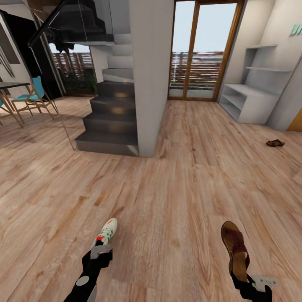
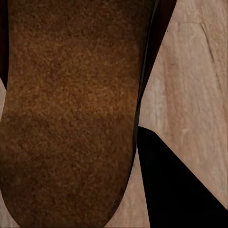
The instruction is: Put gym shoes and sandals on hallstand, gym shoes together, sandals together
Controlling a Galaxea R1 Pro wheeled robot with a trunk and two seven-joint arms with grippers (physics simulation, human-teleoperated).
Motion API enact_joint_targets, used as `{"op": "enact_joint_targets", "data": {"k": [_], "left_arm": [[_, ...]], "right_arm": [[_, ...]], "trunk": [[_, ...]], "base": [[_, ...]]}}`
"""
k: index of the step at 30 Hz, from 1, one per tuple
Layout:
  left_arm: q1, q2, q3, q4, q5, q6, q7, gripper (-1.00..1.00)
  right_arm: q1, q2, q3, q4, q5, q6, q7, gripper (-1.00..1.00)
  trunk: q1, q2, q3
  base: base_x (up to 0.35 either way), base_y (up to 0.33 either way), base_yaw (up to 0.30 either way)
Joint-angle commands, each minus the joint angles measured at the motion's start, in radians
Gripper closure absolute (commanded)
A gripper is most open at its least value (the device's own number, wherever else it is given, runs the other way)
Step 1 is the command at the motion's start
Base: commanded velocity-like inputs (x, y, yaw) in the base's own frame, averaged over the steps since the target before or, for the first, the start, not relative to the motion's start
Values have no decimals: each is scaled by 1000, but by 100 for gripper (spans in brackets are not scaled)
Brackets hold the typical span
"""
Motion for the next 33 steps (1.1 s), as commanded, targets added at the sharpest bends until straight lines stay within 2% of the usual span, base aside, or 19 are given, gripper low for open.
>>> {"op": "enact_joint_targets", "data": {"k": [1, 4, 11, 16, 17, 19, 20, 21, 22, 24, 27, 28, 32, 33], "left_arm": [[0, 0, 0, 1, 3, -3, 3, -100], [0, 0, 0, 1, 3, -3, 3, -100], [0, 4, -3, -4, -1, -6, 1, -100], [-17, 50, -4, -4, -8, 12, -13, -100], [-25, 62, -6, -7, -9, 22, -14, -100], [-64, 80, -11, -9, -10, 63, -19, -100], [-75, 83, -12, -8, -10, 77, -22, -100], [-96, 87, -13, -6, -10, 107, -30, -100], [-106, 88, -14, -5, -11, 121, -36, -100], [-142, 91, -15, -2, -12, 164, -69, -100], [-174, 92, -15, 4, -16, 186, -99, -100], [-193, 92, -15, 14, -22, 192, -108, -100], [-271, 90, -16, 107, -54, 201, -120, -100], [-282, 90, -16, 124, -60, 201, -120, -100]], "right_arm": [[-1, 0, -5, 1, -6, -1, 10, 100], [-1, 0, -5, 1, -6, -1, 10, 100], [-1, 0, -6, -3, -6, -1, 9, 100], [-4, -11, -7, -186, -3, 26, 7, 100], [-6, -12, -7, -255, -3, 55, 7, 100], [-12, -13, -7, -415, -4, 177, 7, 100], [-14, -13, -7, -457, -5, 219, 7, 100], [-20, -13, -7, -540, -6, 307, 7, 100], [-24, -13, -7, -580, -6, 352, 7, 100], [-49, -13, -6, -721, -7, 518, 7, 100], [-99, -12, -5, -813, -8, 646, 7, 100], [-135, -13, -4, -840, -8, 696, 8, 100], [-268, -13, -5, -877, -9, 839, 10, 100], [-279, -13, -5, -880, -9, 856, 11, 100]], "trunk": [[0, 0, -1], [0, 0, -1], [0, 0, -1], [0, 0, -1], [0, 0, -1], [0, 0, -1], [0, 0, -1], [0, 0, -1], [0, 0, -1], [0, 0, -1], [0, 0, -1], [0, 0, -1], [0, 0, -1], [0, 0, -1]], "base": [[270, 115, 0], [256, 119, 0], [30, 14, 0], [0, 0, 0], [0, 0, 0], [0, 0, 0], [0, 0, 0], [0, 0, 0], [0, 0, 0], [0, 0, 0], [0, 0, 0], [0, 0, 0], [0, 0, 0], [0, 0, 0]]}}
